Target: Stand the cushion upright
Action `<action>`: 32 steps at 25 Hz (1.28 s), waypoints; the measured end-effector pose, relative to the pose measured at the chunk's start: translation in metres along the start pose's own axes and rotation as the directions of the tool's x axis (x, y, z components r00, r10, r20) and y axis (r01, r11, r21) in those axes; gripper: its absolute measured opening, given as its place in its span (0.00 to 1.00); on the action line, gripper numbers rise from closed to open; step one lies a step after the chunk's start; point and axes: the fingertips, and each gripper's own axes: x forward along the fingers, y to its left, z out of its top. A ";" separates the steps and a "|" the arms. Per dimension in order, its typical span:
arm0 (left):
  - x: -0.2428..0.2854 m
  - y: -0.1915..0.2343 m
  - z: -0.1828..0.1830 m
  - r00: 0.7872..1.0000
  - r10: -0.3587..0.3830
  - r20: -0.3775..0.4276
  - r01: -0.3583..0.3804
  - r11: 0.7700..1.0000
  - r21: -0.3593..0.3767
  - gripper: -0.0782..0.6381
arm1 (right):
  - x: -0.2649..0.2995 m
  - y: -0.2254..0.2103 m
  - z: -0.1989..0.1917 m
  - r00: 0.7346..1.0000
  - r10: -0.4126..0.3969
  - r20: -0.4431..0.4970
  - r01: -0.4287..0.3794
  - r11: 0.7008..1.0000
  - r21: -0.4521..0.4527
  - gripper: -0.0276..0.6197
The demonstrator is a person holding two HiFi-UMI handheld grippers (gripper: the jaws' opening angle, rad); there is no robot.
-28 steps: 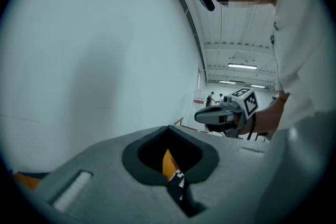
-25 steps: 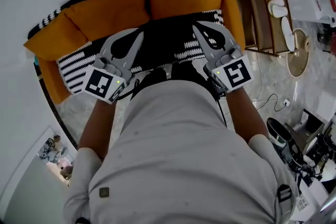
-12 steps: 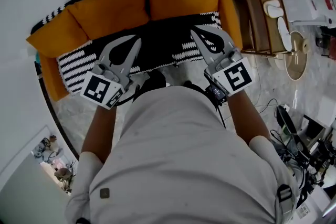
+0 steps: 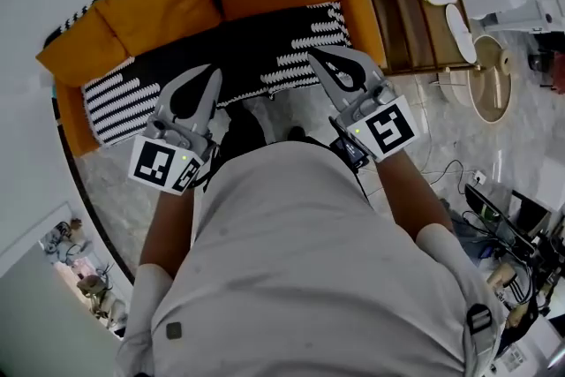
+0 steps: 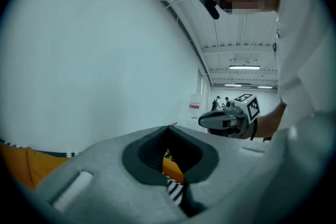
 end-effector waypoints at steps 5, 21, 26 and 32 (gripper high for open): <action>-0.011 -0.068 -0.007 0.999 0.039 0.023 -0.039 0.999 0.013 0.11 | -0.071 0.011 -0.015 1.000 0.021 0.002 -0.021 1.000 -0.016 0.06; -0.039 -0.152 -0.014 0.994 0.097 0.043 -0.098 0.995 0.022 0.11 | -0.156 0.056 -0.021 0.998 0.054 0.029 -0.054 0.999 0.007 0.06; -0.047 -0.159 -0.016 0.995 0.095 0.041 -0.095 0.995 0.010 0.11 | -0.160 0.063 -0.017 0.998 0.051 0.038 -0.052 0.999 0.007 0.06; -0.054 -0.166 -0.011 0.995 0.085 0.050 -0.086 0.996 0.018 0.11 | -0.163 0.071 -0.015 0.997 0.059 0.041 -0.060 0.998 0.024 0.06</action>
